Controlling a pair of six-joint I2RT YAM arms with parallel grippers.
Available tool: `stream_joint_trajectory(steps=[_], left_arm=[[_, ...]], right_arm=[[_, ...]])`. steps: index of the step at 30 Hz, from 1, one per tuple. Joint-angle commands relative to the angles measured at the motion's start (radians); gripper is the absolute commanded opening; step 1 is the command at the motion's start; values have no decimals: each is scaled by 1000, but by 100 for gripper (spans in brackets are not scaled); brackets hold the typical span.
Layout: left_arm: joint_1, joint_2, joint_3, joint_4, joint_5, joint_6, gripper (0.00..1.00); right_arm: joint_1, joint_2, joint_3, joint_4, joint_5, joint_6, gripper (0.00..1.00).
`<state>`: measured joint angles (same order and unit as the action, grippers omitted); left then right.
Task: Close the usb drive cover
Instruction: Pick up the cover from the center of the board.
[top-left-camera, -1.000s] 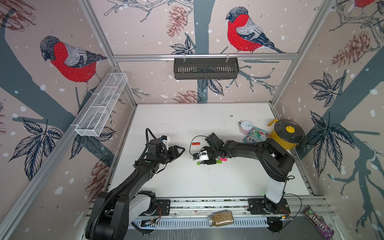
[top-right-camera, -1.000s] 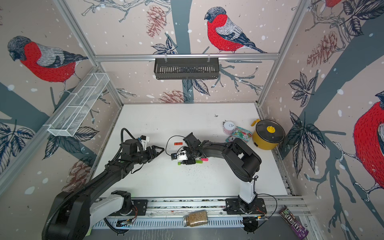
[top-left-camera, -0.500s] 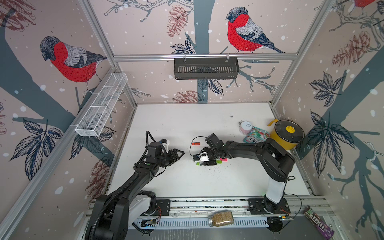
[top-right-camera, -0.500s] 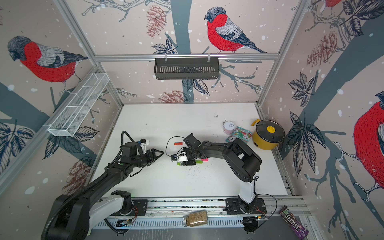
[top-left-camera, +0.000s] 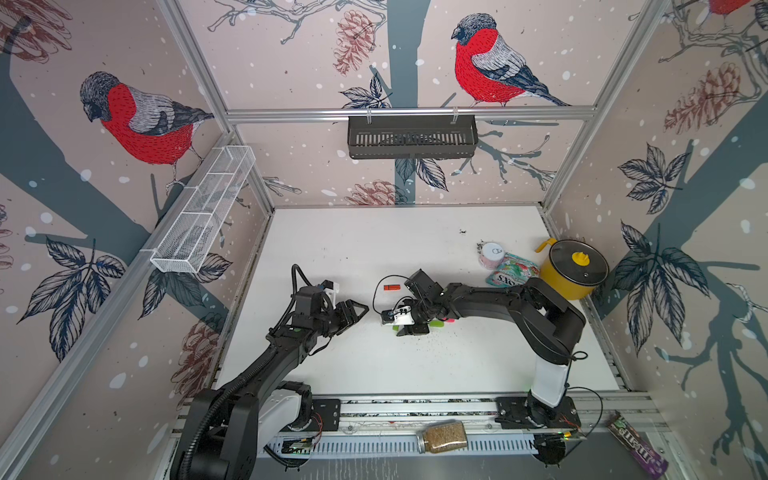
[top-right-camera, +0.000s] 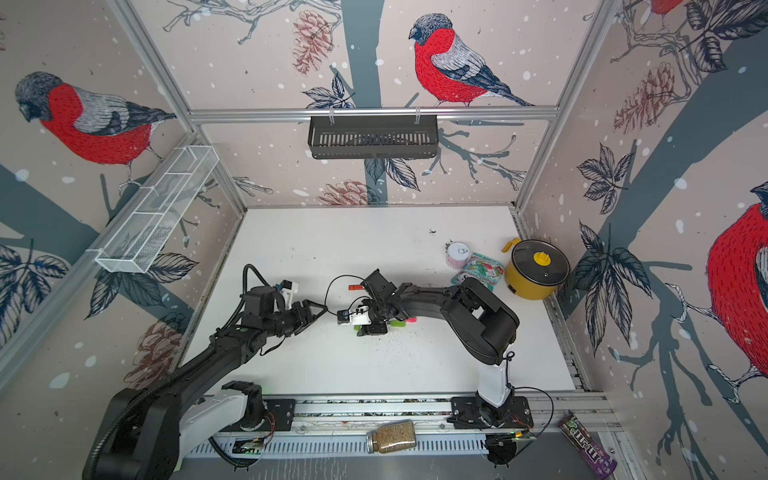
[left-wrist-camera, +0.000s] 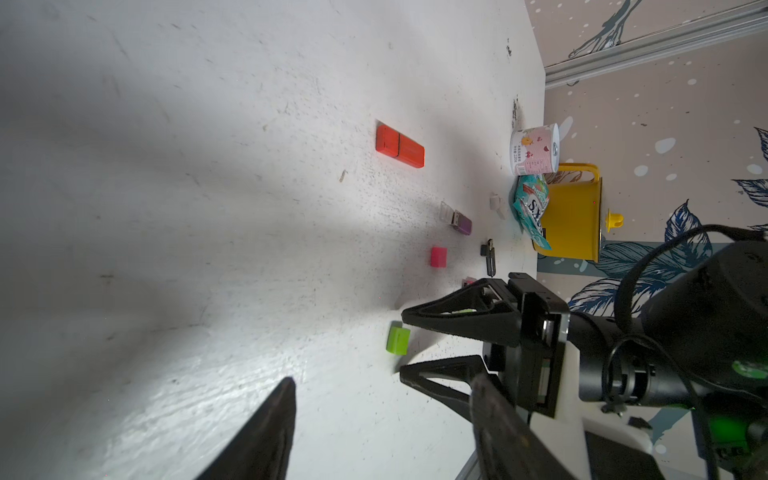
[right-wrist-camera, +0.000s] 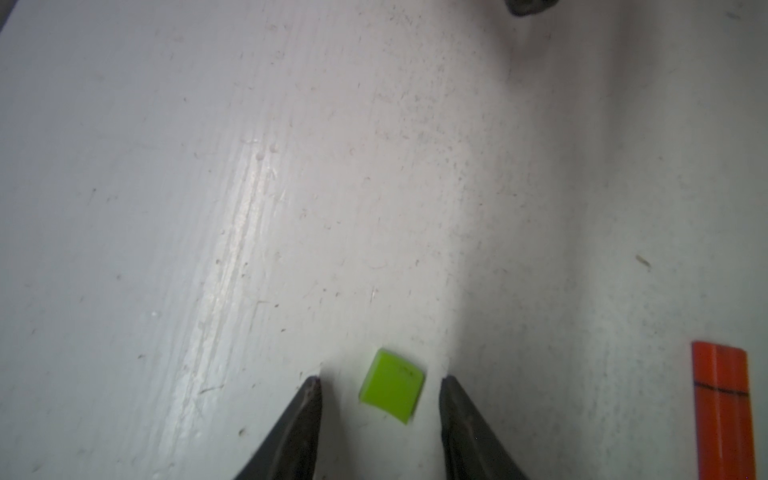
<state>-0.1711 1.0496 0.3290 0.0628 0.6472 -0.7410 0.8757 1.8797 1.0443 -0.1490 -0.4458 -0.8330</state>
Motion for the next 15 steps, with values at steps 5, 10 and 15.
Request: stream_joint_trajectory(steps=[5,10,15], left_arm=[[5,-5,-5,8,10,9,66],[6,-3,-10,12,11,9,66],[8,-4,-10,11,10,9,66]], right_arm=[[3,13,2,-16,104,52,47],[-5,16,3,-22,112,61,44],[-15,21,17,-53,106,57,41]])
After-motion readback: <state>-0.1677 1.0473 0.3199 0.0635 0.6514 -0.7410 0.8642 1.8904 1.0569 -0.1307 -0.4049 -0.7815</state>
